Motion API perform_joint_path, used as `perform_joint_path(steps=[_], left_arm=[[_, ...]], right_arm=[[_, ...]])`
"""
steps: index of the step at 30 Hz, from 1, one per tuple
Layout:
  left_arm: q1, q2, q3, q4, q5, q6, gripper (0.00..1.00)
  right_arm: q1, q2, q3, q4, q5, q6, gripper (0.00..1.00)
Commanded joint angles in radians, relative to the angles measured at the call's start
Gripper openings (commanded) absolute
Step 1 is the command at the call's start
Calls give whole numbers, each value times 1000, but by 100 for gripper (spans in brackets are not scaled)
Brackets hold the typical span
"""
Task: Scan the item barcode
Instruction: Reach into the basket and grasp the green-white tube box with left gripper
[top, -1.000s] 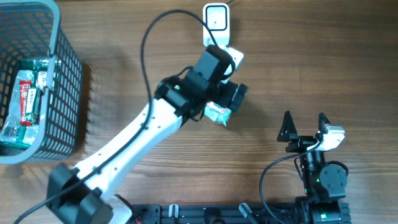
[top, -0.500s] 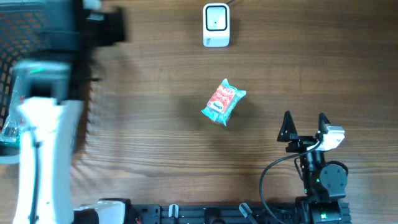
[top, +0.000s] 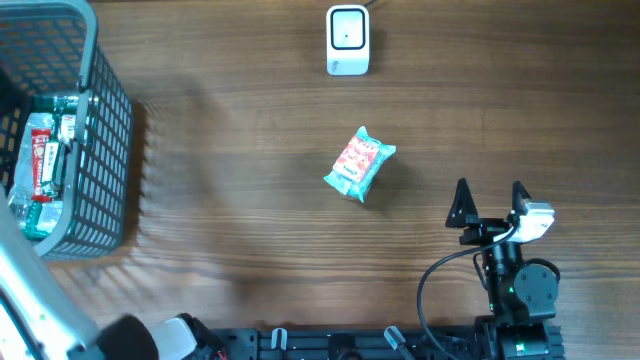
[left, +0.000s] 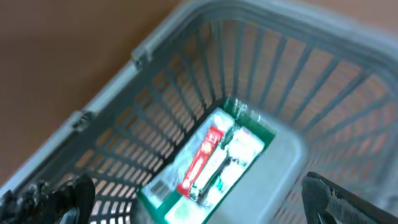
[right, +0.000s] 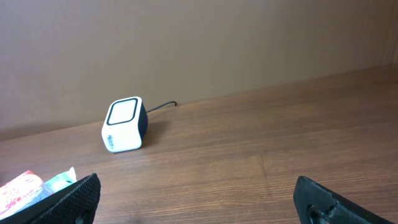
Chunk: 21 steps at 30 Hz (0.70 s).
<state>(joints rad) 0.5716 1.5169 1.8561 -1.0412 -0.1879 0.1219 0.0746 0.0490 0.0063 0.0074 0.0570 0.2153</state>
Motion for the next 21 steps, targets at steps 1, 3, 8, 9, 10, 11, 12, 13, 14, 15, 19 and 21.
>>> perform_joint_path(steps=[1,3,8,9,10,11,12,13,14,15,19,21], left_arm=[[42,113,9,-34,101,126,100],[50,163,9,-50,101,164,100],[67,264,9,-76,102,215,100],[74,294,9,-79,102,216,100],[79,315,9,-79,102,217,100],[85,335,9,-79,103,234,100],[92,354,9,-79,112,254,100],[97,369,9,-79,125,271,100],[106,391,8,-79,145,294,100],[112,410,9,-78,155,301,100],[130,476,8,-79,159,347,100],[139,510,8,-78,180,372,100]], right_arm=[[-4,0,-1,6,10,-5,100],[-4,0,-1,6,10,-5,100],[-4,0,-1,6,10,-5,100],[-4,0,-1,6,10,-5,100],[-4,0,-1,6,10,-5,100],[-4,0,-1,6,11,-5,100],[-4,0,-1,6,10,-5,100],[-4,0,-1,6,10,-6,100],[-4,0,-1,6,10,-5,100],[-4,0,-1,6,10,-5,100],[-4,0,-1,6,10,-5,100],[-4,0,-1,6,10,-5,100]])
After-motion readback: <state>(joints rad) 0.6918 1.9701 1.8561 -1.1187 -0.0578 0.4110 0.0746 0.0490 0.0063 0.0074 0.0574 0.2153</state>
